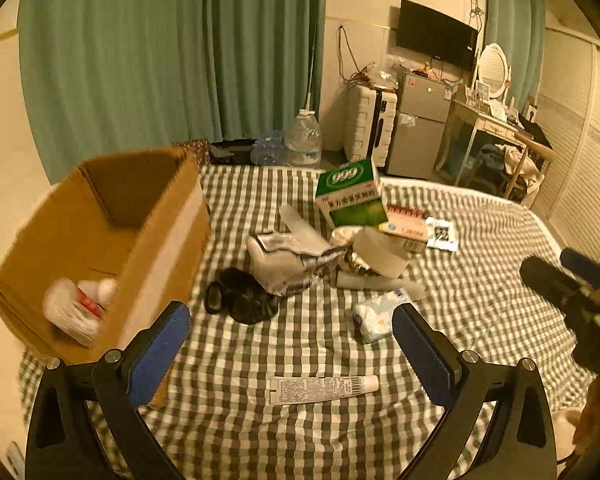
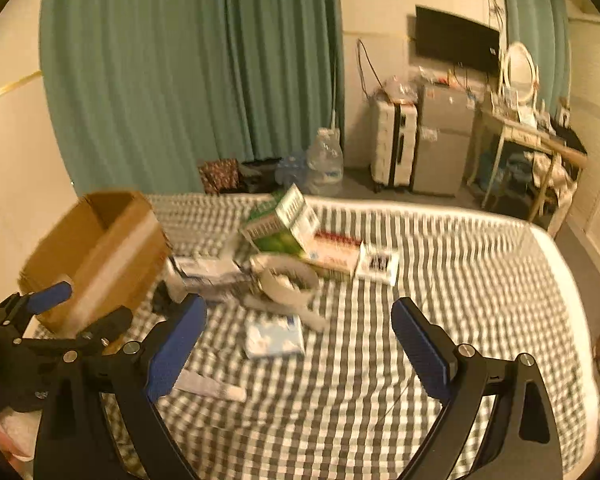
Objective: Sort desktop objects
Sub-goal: 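Grasp the white plastic bag with left tool while right tool grasps blue floral tissue pack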
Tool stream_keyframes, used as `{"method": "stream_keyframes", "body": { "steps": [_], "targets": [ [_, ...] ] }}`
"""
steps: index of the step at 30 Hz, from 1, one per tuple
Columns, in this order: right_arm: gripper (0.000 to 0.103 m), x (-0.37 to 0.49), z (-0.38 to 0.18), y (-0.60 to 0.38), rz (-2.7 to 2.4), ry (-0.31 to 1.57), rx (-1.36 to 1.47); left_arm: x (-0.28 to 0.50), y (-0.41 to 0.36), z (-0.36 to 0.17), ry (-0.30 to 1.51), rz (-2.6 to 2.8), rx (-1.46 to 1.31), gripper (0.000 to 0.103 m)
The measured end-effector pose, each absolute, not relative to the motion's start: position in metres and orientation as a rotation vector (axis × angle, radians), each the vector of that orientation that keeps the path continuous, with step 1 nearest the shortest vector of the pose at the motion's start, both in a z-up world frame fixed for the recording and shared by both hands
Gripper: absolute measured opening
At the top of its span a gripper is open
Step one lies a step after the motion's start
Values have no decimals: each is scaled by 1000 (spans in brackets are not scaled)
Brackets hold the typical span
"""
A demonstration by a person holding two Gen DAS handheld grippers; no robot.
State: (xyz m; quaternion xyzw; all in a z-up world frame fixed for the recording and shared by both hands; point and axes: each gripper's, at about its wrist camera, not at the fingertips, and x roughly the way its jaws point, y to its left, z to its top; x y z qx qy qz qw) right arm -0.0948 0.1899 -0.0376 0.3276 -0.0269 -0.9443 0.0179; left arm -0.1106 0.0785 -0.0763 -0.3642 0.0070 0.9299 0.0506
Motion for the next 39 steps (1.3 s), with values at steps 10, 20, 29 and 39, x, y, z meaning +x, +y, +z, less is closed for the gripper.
{"method": "stream_keyframes", "body": {
  "steps": [10, 20, 29, 39],
  "targets": [
    [94, -126, -135, 190, -2806, -114, 1179, -154, 87, -132, 112, 2787, -1187, 103],
    [94, -176, -183, 173, -2666, -24, 1312, -207, 90, -158, 154, 2706, -1194, 103],
    [94, -203, -214, 141, -2617, 131, 1379, -254, 81, -180, 147, 2626, -1265, 103],
    [73, -192, -211, 146, -2636, 148, 1381, -256, 69, -176, 100, 2572, -1304, 37]
  ]
}}
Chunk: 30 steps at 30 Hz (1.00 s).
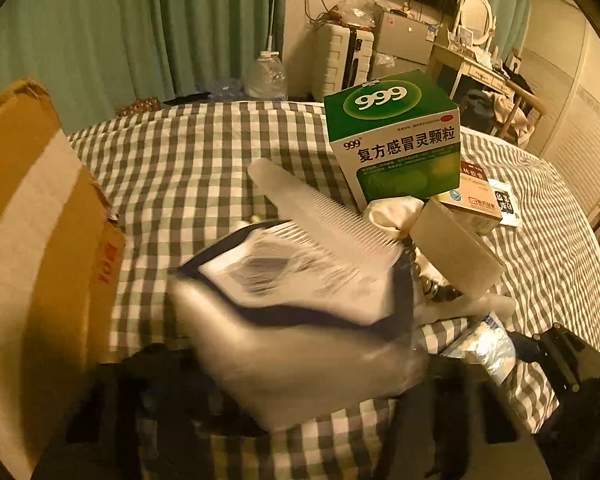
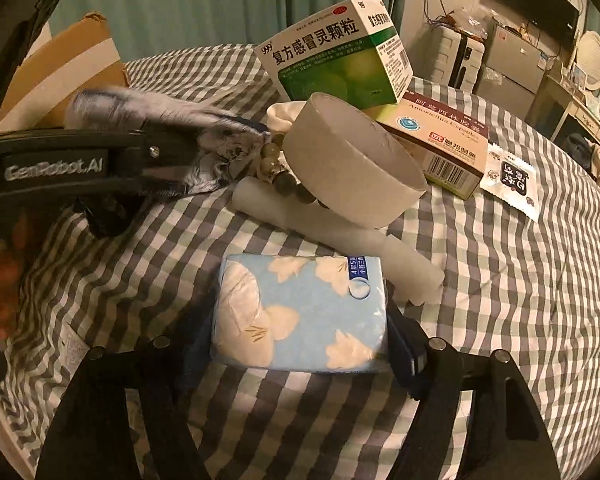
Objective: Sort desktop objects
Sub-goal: 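Grasp the white plastic bag with left tool while right tool grasps blue floral tissue pack, then carry the plastic bag and tissue pack into the box and open both tools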
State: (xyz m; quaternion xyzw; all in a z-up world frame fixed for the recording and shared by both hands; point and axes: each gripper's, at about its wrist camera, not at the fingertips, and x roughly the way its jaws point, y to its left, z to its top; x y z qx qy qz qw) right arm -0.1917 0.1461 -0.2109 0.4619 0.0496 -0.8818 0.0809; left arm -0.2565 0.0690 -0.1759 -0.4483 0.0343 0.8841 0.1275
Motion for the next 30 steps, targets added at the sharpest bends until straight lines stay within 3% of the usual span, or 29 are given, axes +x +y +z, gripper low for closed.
{"method": "stream_keyframes", "body": {
  "steps": [4, 10, 21, 30],
  "targets": [
    [72, -186, -206, 148, -2642, 112, 1372, -248, 63, -163, 103, 2579, -1292, 24],
    [72, -170, -189, 161, -2654, -4, 1384, -234, 57, -140, -26, 2573, -1248, 16],
    [72, -146, -144, 186, -2720, -120, 1303, -176, 86, -96, 65, 2528, -1146, 6],
    [72, -99, -116, 188, -2761, -163, 1217, -131, 94, -82, 79, 2518, -1102, 6]
  ]
}}
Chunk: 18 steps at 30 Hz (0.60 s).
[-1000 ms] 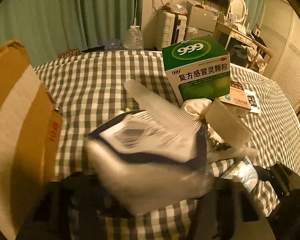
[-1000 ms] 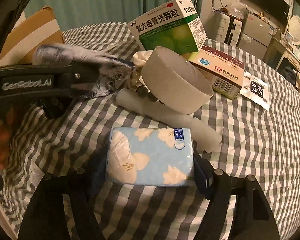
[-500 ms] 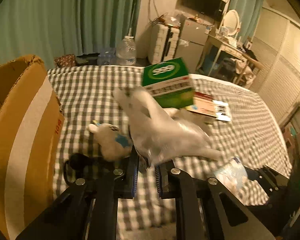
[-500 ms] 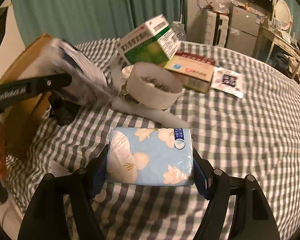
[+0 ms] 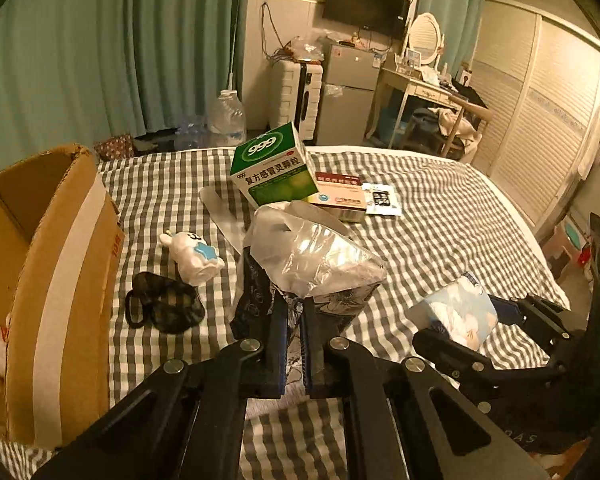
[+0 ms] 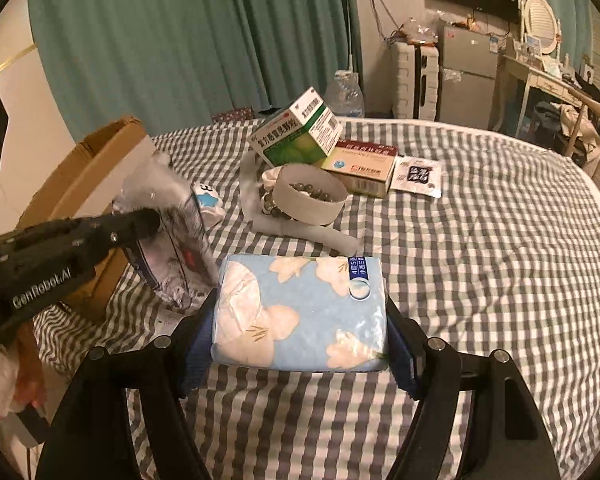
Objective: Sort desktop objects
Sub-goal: 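Carry the plastic bag and tissue pack into the box and open both tools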
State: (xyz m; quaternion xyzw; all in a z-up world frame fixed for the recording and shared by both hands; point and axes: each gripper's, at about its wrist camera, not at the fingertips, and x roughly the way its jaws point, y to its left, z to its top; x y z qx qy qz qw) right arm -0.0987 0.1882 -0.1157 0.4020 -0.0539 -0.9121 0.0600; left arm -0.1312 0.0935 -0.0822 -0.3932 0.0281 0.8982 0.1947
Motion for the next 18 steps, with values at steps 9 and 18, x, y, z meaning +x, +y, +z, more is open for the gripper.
{"method": "stream_keyframes", "body": {
  "steps": [9, 18],
  "targets": [
    [72, -74, -88, 180, -2779, -107, 1167, -113, 75, -43, 39, 2561, -1030, 6],
    [72, -78, -34, 148, -2763, -96, 1048, -125, 35, 15, -94, 2563, -976, 6]
  ]
}}
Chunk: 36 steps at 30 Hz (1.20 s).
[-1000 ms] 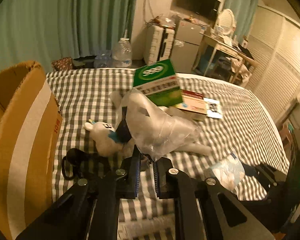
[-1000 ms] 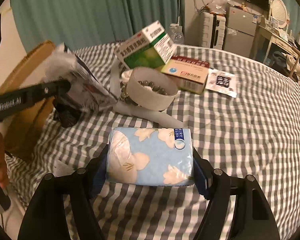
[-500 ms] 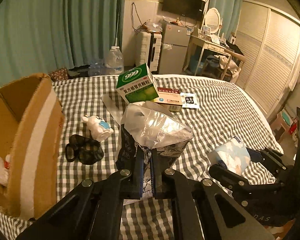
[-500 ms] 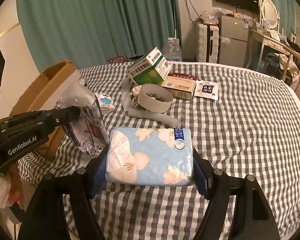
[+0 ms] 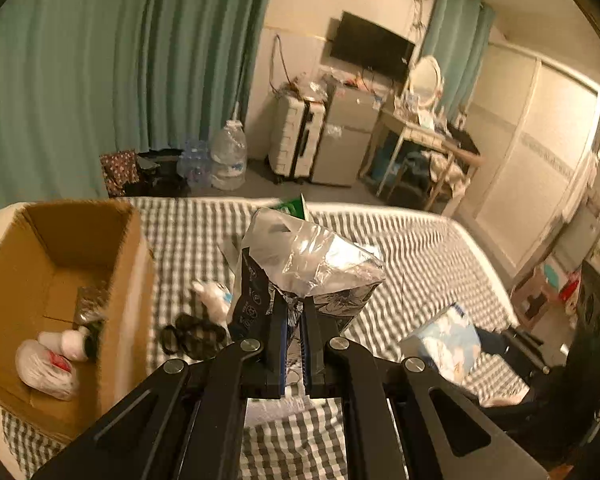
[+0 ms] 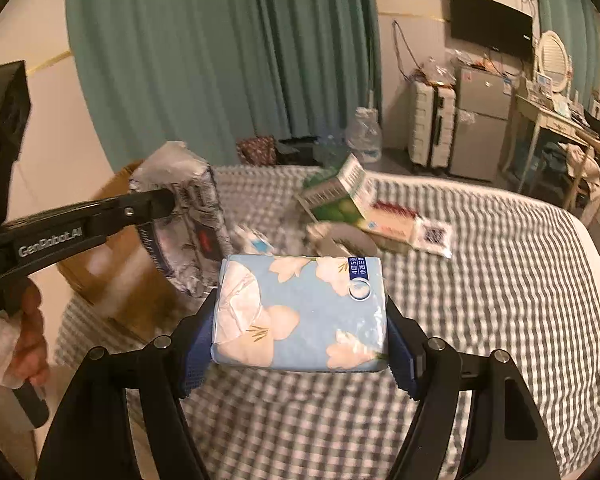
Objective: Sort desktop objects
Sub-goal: 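Carry the plastic bag and tissue pack into the box and open both tools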
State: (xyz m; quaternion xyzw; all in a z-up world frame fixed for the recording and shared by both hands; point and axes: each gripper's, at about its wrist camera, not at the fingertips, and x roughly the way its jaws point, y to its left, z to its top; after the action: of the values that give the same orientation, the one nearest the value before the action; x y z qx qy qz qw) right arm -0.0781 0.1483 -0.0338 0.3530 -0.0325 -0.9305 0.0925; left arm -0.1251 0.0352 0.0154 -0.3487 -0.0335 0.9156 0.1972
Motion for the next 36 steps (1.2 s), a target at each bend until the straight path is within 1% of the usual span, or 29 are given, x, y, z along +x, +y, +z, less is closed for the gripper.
{"method": "stream_keyframes", "body": {
  "steps": [6, 11, 16, 19, 26, 28, 29, 30, 31, 32, 33, 34, 36],
  "targets": [
    [73, -96, 4, 95, -2704, -60, 949, -132, -15, 59, -73, 2662, -902, 6],
    [73, -125, 13, 35, -2599, -60, 932, -141, -71, 67, -63, 2750, -931, 6],
    [73, -153, 4, -23, -2486, -65, 963, -148, -135, 49, -115, 2853, -1007, 6],
    [73, -172, -6, -51, -2448, -45, 986, -155, -172, 25, -200, 2865, -1068, 6],
    [73, -229, -39, -86, -2377, -101, 1096, -175, -207, -30, -281, 2820, -1186, 6],
    [75, -240, -45, -93, -2368, -127, 1098, -180, -211, -37, -283, 2795, -1203, 8],
    [82, -244, -48, -95, -2365, -152, 1089, -181, -211, -39, -280, 2782, -1203, 11],
    [86, -246, -48, -95, -2371, -164, 1082, -181, -212, -42, -272, 2772, -1204, 25],
    [92, -248, -47, -94, -2395, -184, 1063, -184, -211, -43, -257, 2765, -1213, 56],
    [94, -249, -46, -91, -2418, -198, 1045, -185, -211, -43, -228, 2783, -1224, 72],
    [94, -250, -44, -89, -2428, -209, 1036, -183, -210, -42, -207, 2811, -1217, 90],
    [95, -252, -42, -87, -2431, -214, 1037, -180, -209, -40, -179, 2848, -1189, 92],
    [95, -255, -39, -83, -2458, -207, 1038, -175, -207, -38, -162, 2868, -1158, 92]
  ]
}}
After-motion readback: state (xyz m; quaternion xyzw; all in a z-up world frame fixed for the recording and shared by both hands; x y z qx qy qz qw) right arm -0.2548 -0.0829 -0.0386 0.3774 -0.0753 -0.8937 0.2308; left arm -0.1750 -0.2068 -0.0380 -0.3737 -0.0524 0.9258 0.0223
